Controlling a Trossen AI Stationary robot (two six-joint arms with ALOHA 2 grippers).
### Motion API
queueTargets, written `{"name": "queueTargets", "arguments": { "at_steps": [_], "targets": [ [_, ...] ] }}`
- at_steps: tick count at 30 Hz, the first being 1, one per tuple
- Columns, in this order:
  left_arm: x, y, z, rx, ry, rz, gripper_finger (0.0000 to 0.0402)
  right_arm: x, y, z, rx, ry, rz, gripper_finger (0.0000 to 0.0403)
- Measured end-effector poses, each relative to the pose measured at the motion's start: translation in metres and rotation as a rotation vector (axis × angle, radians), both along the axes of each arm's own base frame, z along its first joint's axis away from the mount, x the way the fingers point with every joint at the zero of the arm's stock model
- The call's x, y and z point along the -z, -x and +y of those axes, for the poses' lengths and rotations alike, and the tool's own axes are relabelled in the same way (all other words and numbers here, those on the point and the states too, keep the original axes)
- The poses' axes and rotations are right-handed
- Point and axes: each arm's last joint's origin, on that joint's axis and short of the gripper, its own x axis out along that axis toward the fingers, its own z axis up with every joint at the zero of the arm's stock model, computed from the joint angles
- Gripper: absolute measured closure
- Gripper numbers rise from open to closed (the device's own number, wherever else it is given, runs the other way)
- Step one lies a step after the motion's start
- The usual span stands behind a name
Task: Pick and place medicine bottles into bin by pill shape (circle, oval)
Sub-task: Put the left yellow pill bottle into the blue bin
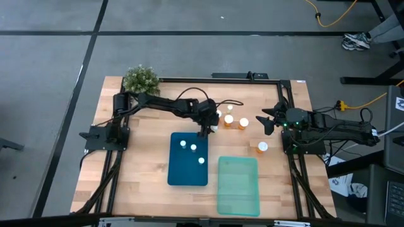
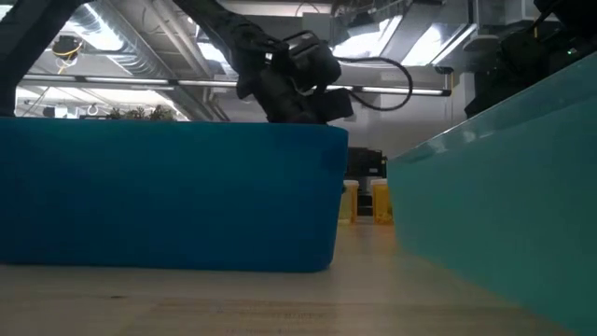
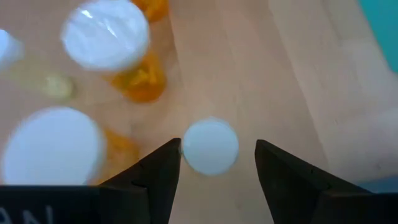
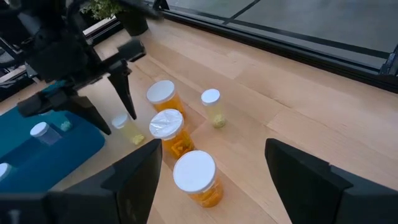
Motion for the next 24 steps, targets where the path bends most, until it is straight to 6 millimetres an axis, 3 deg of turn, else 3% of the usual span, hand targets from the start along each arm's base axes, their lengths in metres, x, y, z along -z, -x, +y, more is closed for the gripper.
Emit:
{"name": "queueTargets", "arguments": {
  "at_steps": [17, 24],
  "targets": [
    [0.0029, -0.0037, -0.0006, -0.013, -0.034, -0.018, 0.0208, 0.0000, 0.0000, 0.0000, 0.000, 0.000, -0.001, 0.0116],
    [0.0030, -0.0035, 0.0008, -0.032, -0.058, -0.013, 0.0254, 0.0000, 0.0000, 0.0000, 0.000, 0.000, 0.000, 0.0116]
  ]
}}
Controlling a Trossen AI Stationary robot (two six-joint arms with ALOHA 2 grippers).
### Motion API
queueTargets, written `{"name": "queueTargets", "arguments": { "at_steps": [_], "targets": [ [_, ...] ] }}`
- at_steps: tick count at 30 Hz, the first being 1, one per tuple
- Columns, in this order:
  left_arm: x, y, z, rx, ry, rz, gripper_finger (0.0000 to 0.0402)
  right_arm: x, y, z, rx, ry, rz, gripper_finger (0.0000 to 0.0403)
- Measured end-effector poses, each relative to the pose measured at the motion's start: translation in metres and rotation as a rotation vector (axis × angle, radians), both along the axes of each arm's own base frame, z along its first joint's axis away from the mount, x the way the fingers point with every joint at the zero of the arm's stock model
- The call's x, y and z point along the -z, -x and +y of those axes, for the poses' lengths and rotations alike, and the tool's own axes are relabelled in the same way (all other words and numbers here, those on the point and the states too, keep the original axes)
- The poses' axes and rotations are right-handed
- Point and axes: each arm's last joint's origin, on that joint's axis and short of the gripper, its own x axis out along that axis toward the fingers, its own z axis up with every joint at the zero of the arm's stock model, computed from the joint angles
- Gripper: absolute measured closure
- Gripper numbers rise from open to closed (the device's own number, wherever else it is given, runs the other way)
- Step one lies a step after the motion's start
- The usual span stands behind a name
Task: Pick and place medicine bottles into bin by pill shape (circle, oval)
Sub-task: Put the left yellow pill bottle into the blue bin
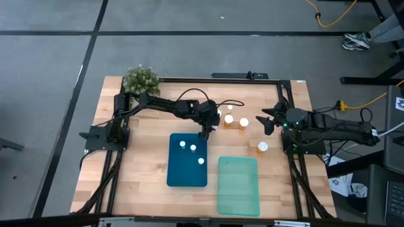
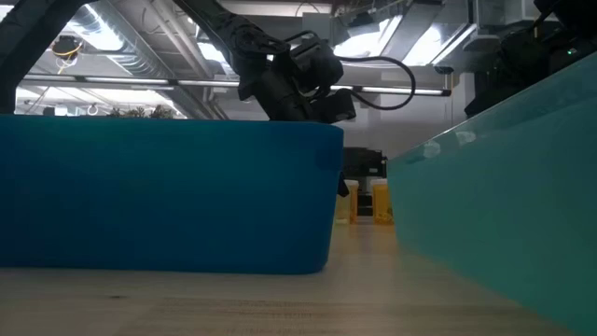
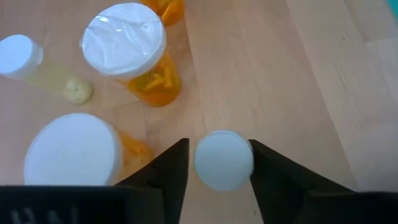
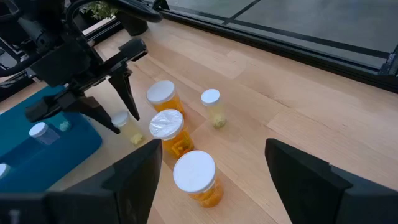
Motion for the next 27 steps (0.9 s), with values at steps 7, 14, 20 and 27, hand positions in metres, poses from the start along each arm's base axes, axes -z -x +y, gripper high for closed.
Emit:
{"name": "queueTargets", "arguments": {
  "at_steps": [7, 14, 20, 27],
  "targets": [
    [-0.009, -0.001, 0.000, -0.002, -0.005, -0.006, 0.0317, 0.000, 0.000, 0.000, 0.000, 0.000, 0.000, 0.0116],
    [-0.070, -0.001, -0.003, -0.016, -0.065, 0.000, 0.0310, 0.000, 0.000, 0.000, 0.000, 0.000, 0.001, 0.0116],
    [-0.131, 0.033, -0.033, 0.093, -0.053, 0.093, 0.0309, 0.000, 0.000, 0.000, 0.000, -0.001, 0.002, 0.0116],
    [-0.184, 0.098, -0.064, 0.028, 0.043, 0.139, 0.0309, 0.000, 0.000, 0.000, -0.003, -0.007, 0.000, 0.0116]
  ]
}}
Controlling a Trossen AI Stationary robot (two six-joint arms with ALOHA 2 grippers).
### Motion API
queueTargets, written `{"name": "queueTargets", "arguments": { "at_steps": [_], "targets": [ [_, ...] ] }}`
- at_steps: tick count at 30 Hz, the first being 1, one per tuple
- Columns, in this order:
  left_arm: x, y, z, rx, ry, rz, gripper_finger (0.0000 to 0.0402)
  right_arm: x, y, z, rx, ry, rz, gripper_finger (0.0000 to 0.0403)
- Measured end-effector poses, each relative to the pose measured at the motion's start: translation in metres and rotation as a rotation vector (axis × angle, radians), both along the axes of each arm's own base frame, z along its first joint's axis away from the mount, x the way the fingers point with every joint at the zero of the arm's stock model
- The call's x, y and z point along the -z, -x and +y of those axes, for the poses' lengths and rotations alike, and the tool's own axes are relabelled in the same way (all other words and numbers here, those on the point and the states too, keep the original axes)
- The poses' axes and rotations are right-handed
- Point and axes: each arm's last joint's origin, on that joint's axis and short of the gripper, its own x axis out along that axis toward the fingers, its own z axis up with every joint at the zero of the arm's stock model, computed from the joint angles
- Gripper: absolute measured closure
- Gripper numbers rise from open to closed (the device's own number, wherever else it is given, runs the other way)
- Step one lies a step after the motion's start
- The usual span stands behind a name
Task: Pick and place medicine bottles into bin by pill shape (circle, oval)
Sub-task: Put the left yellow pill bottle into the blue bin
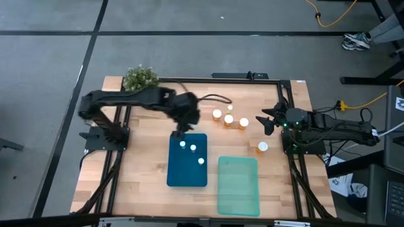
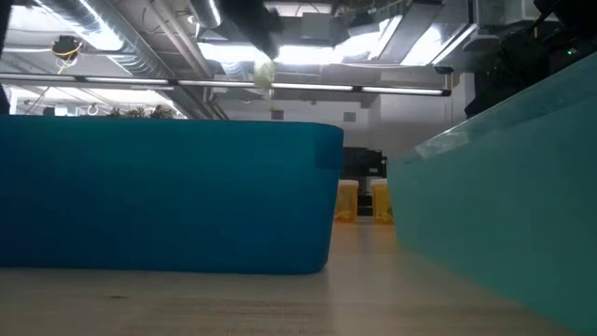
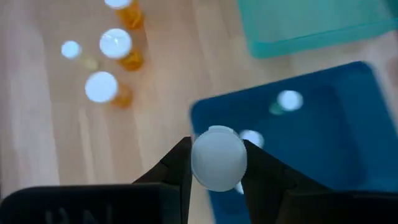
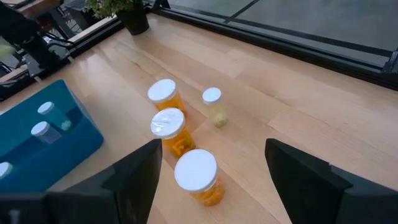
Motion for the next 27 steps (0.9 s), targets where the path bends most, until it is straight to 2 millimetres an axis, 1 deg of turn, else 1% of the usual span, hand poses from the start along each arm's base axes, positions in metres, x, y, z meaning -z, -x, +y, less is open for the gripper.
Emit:
{"name": "queueTargets", "arguments": {
  "at_steps": [2, 3, 4, 6, 7, 9, 14, 17, 19, 21, 24, 27],
  "targets": [
    [-0.005, 0.017, -0.013, -0.011, 0.029, -0.015, 0.0308, 0.000, 0.000, 0.000, 0.000, -0.001, 0.001, 0.0116],
    [-0.005, 0.024, -0.020, -0.019, 0.037, -0.018, 0.0308, 0.000, 0.000, 0.000, -0.001, -0.001, 0.001, 0.0116],
    [-0.003, 0.032, -0.027, -0.033, 0.038, -0.021, 0.0308, 0.000, 0.000, 0.000, -0.001, -0.001, 0.001, 0.0116],
    [0.007, 0.044, -0.040, -0.069, 0.014, -0.027, 0.0308, 0.000, 0.000, 0.000, 0.001, 0.000, 0.002, 0.0116],
    [0.013, 0.050, -0.047, -0.076, 0.000, -0.042, 0.0308, 0.000, 0.000, 0.000, 0.004, 0.002, 0.001, 0.0116],
    [0.033, 0.056, -0.058, -0.082, -0.019, -0.076, 0.0308, 0.000, 0.000, 0.000, 0.004, 0.002, 0.002, 0.0116],
    [0.085, 0.059, -0.078, -0.063, 0.026, -0.167, 0.0308, 0.000, 0.000, 0.000, 0.006, 0.000, 0.001, 0.0116],
    [0.114, 0.062, -0.085, -0.058, 0.043, -0.176, 0.0308, 0.000, 0.000, 0.000, 0.006, 0.001, 0.001, 0.0116],
    [0.130, 0.067, -0.085, -0.046, 0.034, -0.163, 0.0308, 0.000, 0.000, 0.000, 0.006, 0.001, 0.001, 0.0116],
    [0.139, 0.069, -0.084, -0.062, 0.030, -0.173, 0.0308, 0.000, 0.000, 0.000, 0.005, 0.004, 0.002, 0.0116],
    [0.151, 0.075, -0.081, -0.105, 0.025, -0.133, 0.0308, 0.000, 0.000, 0.000, 0.004, 0.005, 0.003, 0.0116],
    [0.157, 0.078, -0.081, -0.135, 0.043, -0.122, 0.0308, 0.000, 0.000, 0.000, 0.005, 0.008, 0.004, 0.0116]
  ]
}}
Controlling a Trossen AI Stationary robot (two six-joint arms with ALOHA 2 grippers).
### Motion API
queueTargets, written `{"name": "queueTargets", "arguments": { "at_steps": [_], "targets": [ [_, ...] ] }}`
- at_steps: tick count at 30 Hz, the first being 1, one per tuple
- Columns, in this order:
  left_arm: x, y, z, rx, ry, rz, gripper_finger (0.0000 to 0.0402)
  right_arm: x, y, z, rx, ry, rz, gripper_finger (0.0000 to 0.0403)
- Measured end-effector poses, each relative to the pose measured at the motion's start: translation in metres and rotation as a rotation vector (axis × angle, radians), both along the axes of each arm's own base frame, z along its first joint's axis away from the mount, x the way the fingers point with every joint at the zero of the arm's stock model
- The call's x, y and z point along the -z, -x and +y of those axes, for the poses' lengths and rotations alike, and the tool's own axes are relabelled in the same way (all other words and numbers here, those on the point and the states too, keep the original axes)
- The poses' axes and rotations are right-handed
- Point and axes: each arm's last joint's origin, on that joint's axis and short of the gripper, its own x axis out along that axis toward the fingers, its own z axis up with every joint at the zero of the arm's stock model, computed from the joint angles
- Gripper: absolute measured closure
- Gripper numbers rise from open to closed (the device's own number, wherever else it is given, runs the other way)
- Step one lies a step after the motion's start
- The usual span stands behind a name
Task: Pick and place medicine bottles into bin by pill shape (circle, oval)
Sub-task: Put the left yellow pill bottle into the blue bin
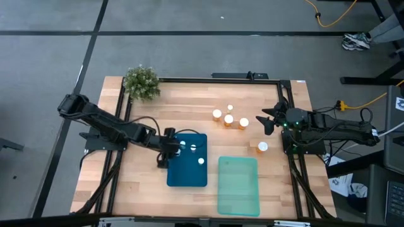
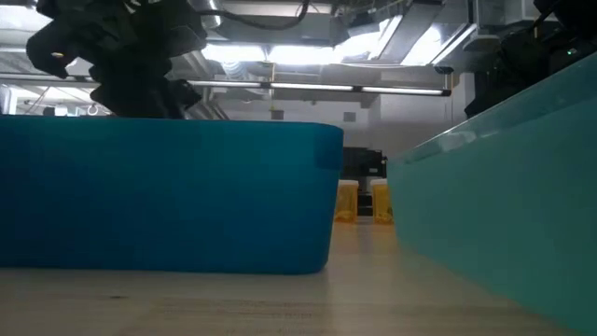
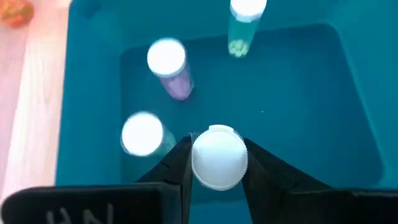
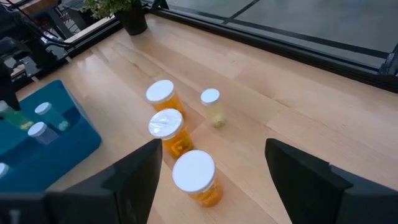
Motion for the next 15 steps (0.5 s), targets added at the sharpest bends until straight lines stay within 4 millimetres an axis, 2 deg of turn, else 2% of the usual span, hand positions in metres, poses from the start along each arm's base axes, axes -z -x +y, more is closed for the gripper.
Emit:
{"name": "queueTargets", "arguments": {
  "at_steps": [7, 15],
  "targets": [
    [0.0098, 0.0042, 0.0015, -0.019, 0.007, 0.005, 0.0308, -0.0007, 0.0000, -0.0007, 0.014, 0.028, 0.004, 0.0116],
    [0.0103, -0.0026, -0.0009, -0.009, 0.034, -0.047, 0.0310, -0.0007, 0.0000, -0.0007, 0.013, 0.030, 0.006, 0.0116]
  ]
}}
